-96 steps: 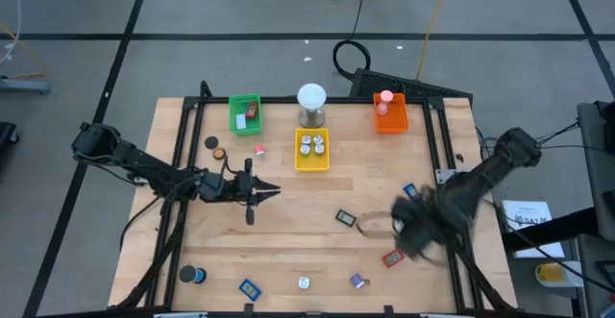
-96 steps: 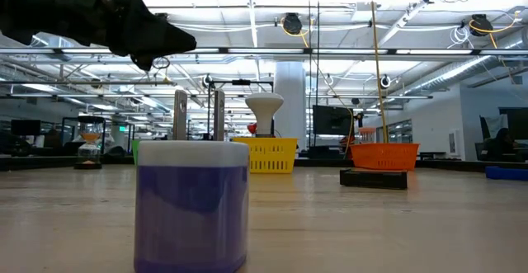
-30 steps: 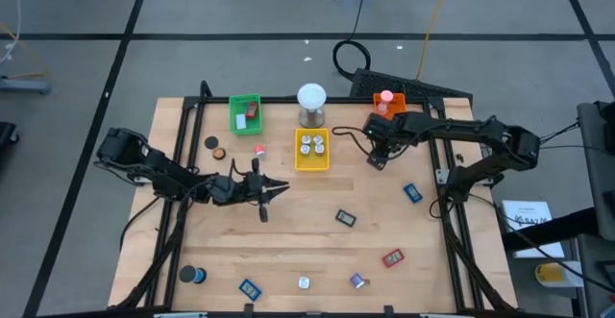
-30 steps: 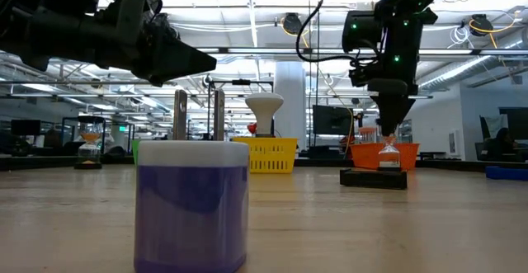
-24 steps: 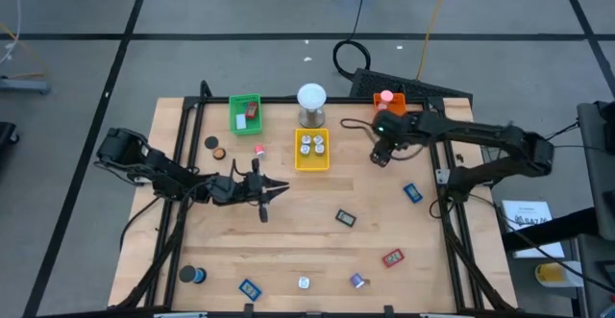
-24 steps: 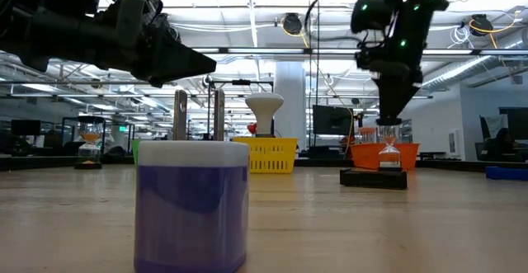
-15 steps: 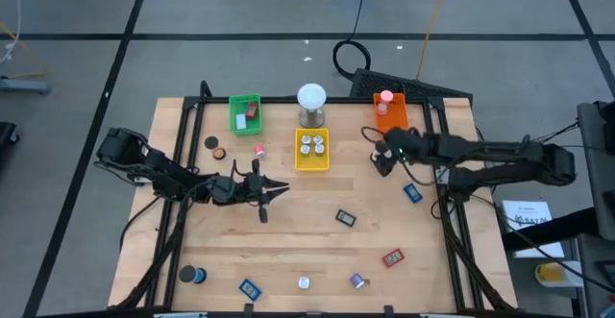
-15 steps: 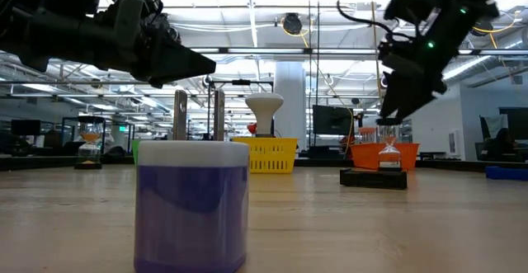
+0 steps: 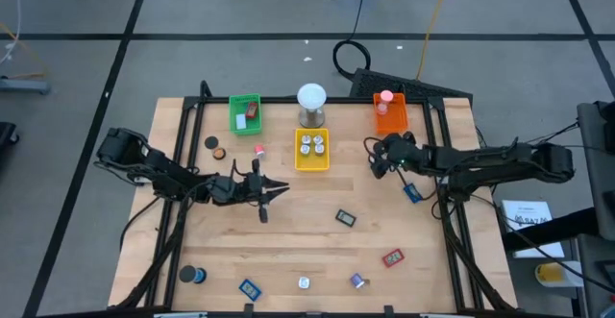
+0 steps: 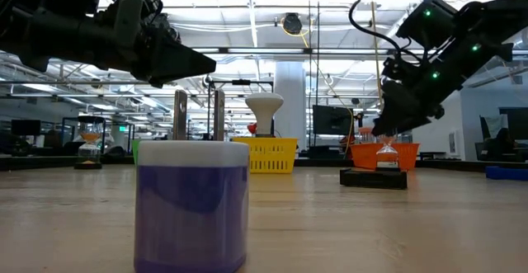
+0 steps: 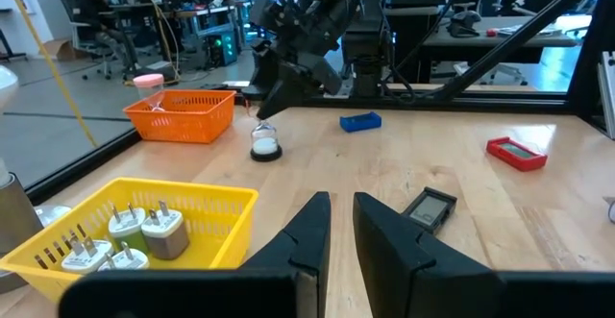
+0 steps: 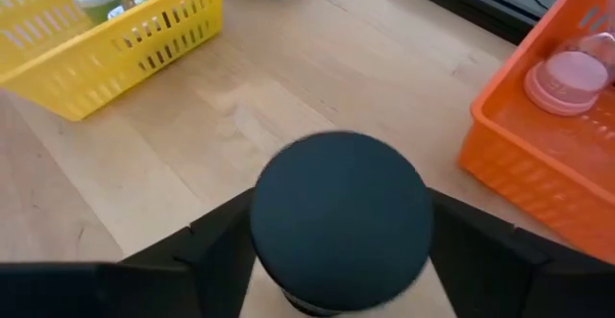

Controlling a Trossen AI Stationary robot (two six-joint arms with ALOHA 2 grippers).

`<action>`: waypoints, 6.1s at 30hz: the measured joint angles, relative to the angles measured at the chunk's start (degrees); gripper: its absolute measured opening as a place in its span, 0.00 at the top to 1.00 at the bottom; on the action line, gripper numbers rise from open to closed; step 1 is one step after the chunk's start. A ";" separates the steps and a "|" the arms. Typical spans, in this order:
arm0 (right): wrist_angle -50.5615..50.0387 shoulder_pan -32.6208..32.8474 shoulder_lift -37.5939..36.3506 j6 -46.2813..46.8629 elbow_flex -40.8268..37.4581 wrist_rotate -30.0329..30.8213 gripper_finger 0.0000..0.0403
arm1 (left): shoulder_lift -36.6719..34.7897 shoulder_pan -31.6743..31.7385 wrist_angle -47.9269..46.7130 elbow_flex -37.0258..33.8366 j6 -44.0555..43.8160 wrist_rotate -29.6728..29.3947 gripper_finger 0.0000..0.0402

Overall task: Pick & Place Office items
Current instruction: Put the black white hourglass into the orange bin, then put the bottom blue digital clock into the green bin

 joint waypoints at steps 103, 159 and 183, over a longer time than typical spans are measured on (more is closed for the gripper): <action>10.32 -12.06 -6.33 -14.56 5.27 -6.45 0.95 | -0.02 0.31 -0.69 0.02 -4.67 -0.02 0.87; 10.43 -1.86 -6.31 -11.84 5.27 -6.48 0.87 | -16.62 -5.96 -95.44 26.57 -24.98 2.60 0.87; 10.42 -1.86 -6.31 -11.84 5.27 -6.49 0.87 | 2.48 -26.30 -103.08 41.06 -31.98 8.61 0.87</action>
